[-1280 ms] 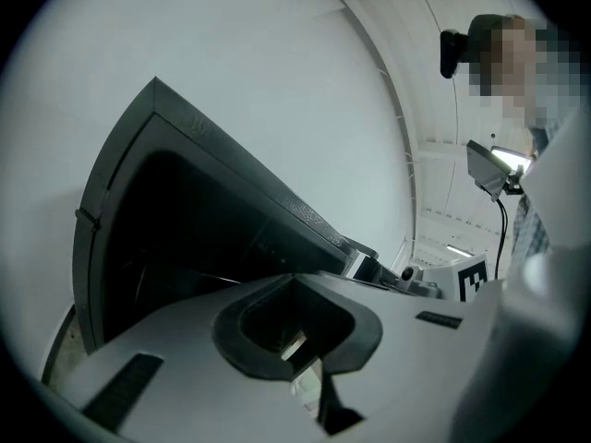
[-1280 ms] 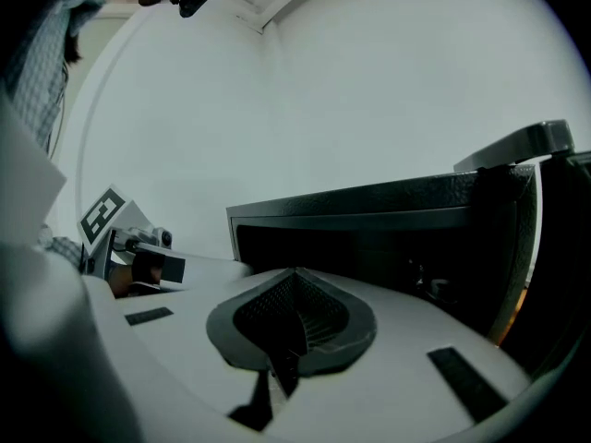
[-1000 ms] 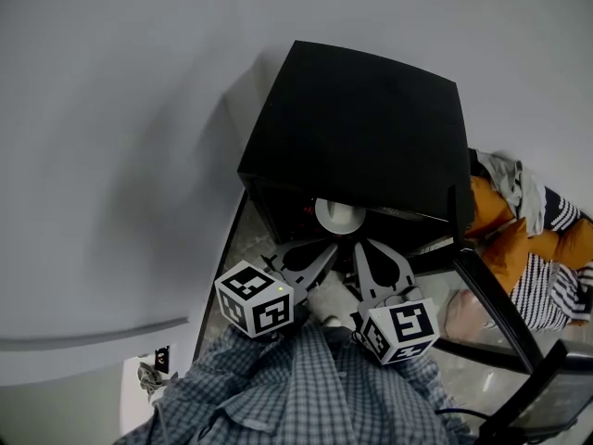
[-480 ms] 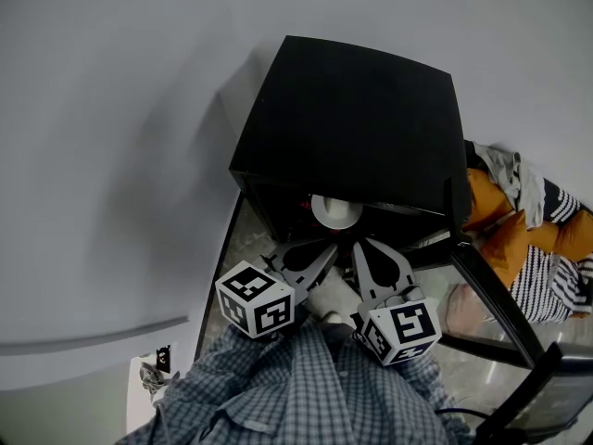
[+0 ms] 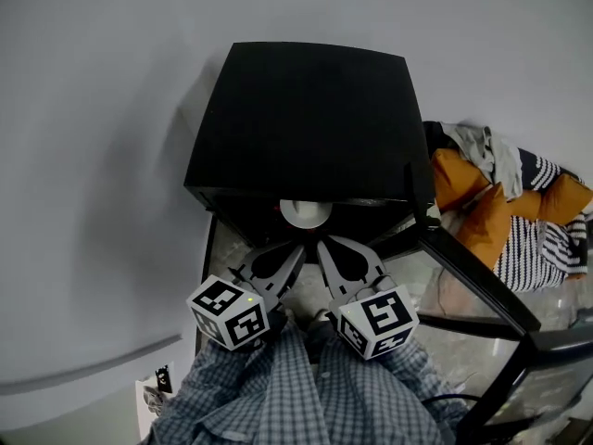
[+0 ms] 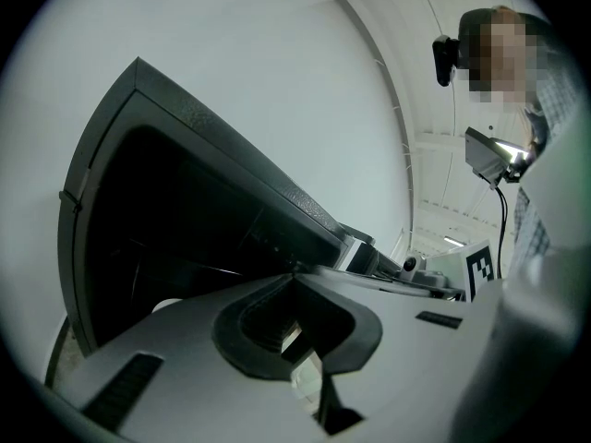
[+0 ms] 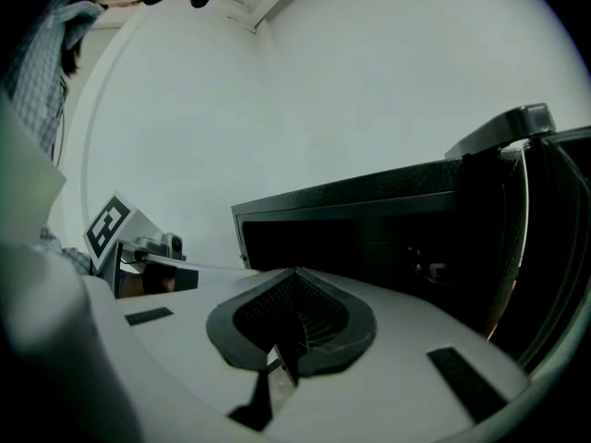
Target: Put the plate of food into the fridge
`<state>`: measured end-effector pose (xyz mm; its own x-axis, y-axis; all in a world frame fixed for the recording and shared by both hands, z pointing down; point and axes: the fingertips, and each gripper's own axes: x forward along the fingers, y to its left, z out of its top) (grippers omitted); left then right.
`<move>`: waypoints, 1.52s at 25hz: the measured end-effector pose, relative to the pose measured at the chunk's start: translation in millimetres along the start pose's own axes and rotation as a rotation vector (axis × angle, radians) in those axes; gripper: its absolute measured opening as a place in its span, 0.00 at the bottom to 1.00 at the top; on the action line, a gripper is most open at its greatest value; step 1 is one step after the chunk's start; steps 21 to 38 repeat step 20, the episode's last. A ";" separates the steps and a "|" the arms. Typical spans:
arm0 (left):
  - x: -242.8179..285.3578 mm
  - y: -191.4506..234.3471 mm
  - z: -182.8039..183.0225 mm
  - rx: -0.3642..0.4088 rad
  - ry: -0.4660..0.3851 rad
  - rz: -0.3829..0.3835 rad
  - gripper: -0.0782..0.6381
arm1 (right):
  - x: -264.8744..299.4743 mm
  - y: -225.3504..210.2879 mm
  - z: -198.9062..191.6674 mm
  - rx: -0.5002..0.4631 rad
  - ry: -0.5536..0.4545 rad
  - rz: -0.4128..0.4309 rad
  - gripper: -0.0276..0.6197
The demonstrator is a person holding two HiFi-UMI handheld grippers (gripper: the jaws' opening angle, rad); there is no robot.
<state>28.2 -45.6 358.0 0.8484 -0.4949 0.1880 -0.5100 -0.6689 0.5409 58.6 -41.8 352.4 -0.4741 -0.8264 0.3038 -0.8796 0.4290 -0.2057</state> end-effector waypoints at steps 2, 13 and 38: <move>0.5 -0.9 -0.1 0.005 0.003 -0.001 0.12 | 0.4 0.7 -1.2 0.001 0.003 0.002 0.05; 5.2 -1.8 -2.1 0.015 0.011 -0.011 0.12 | -0.8 -1.6 -4.4 -0.004 0.009 -0.006 0.05; -1.0 1.7 -1.5 0.013 0.024 0.003 0.12 | 3.4 5.1 -3.4 0.003 0.008 0.006 0.05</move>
